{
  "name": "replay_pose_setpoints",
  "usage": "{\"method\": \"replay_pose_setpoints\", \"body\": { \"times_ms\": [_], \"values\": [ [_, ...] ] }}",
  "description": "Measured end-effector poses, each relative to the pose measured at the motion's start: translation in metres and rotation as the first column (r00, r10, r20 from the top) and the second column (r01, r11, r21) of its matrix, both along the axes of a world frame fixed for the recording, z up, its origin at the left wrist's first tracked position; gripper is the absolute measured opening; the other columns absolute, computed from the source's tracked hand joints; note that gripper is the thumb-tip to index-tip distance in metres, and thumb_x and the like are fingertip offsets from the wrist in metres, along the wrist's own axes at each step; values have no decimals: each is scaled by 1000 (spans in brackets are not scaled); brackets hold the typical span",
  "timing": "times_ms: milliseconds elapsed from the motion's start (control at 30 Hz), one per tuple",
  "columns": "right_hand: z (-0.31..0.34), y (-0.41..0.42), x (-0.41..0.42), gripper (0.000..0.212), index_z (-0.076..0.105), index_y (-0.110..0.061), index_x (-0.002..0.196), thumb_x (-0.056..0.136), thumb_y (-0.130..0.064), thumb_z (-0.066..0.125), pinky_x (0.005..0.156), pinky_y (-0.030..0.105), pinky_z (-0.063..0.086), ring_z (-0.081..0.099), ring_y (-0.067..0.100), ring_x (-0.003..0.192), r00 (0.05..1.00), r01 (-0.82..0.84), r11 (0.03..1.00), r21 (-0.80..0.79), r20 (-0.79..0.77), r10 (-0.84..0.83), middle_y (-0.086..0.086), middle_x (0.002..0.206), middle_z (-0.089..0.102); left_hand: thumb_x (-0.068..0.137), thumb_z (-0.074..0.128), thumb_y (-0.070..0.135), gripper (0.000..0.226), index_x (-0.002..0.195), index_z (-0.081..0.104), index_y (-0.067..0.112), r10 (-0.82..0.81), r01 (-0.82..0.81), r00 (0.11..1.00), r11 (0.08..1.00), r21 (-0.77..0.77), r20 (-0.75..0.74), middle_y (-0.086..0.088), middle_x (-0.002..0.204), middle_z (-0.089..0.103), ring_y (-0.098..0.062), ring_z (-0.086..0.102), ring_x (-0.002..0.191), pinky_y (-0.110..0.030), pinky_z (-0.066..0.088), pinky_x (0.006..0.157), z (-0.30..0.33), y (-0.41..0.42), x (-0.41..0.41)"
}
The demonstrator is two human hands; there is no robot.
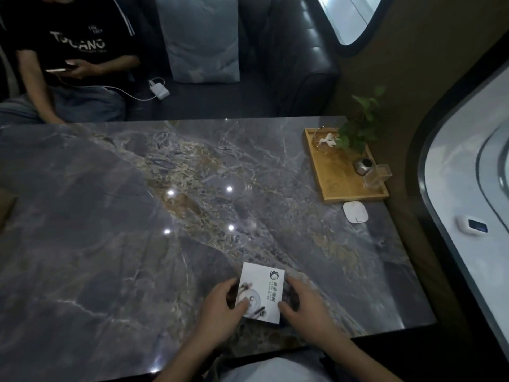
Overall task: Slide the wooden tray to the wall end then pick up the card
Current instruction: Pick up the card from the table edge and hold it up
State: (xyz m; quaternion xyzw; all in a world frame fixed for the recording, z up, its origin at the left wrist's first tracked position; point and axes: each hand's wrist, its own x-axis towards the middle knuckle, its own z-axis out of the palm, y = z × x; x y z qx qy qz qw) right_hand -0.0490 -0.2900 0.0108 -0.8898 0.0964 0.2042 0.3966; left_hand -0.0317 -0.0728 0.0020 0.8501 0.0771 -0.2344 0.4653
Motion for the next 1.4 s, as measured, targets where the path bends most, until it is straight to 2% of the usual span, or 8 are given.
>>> {"method": "replay_pose_setpoints", "body": {
  "times_ms": [200,333,433,700,833,1000,1167,1400],
  "values": [
    [1,13,-8,46,55,-22,127,83,-15,65,67,-2,40,58,-10,82,997,65,998,27,-45,-64,-21,102,62,78,72,9,46,122,66,18,8,-8,1000,998,-58,3,-2,115,71,-14,68,103,-43,55,94,-4,1,-1],
    [3,15,-9,46,52,-22,130,86,-17,63,62,2,40,61,7,87,997,62,998,15,-56,-61,-15,99,61,78,72,1,44,119,67,15,30,-33,999,995,-95,-30,2,109,73,1,69,94,-16,56,82,-5,2,-2],
    [3,18,-9,41,54,-21,127,88,-15,62,62,0,40,60,-1,83,995,84,996,27,-51,-83,-14,101,64,77,72,-4,42,114,68,16,41,-48,998,991,-127,-51,7,101,74,12,67,87,-4,50,70,-6,2,-2],
    [5,22,-5,34,62,-17,119,85,-12,64,64,-1,41,62,-4,79,992,122,992,12,-1,-122,-7,104,72,81,72,3,33,99,71,31,82,-92,994,983,-159,-70,14,89,77,5,71,83,-20,57,78,-10,5,7],
    [7,17,0,35,62,-19,118,84,-10,64,62,-2,40,59,-18,76,988,151,988,22,19,-152,-19,92,66,81,73,4,32,104,72,26,77,-87,995,980,-176,-65,13,91,77,5,70,84,-11,52,72,-11,-1,13],
    [9,1,6,32,60,-23,118,87,-18,62,74,17,53,65,-3,84,983,180,983,22,10,-181,-15,100,69,81,73,1,30,105,72,20,82,-95,994,975,-199,-75,8,92,77,5,71,81,-9,52,65,-9,-17,22],
    [10,-30,13,28,61,-18,117,89,-17,61,73,18,55,67,-1,84,971,238,970,46,-22,-237,-9,102,71,82,74,1,29,106,72,17,66,-85,994,970,-227,-90,5,95,77,-2,72,84,-11,54,65,-7,-49,36],
    [19,-82,21,25,62,-18,114,89,-11,60,64,5,47,64,-11,81,962,272,960,68,-4,-272,-17,91,67,81,74,-1,30,107,70,12,64,-96,990,961,-260,-129,3,92,77,-7,74,83,-18,58,65,-9,-103,48]
  ]
}}
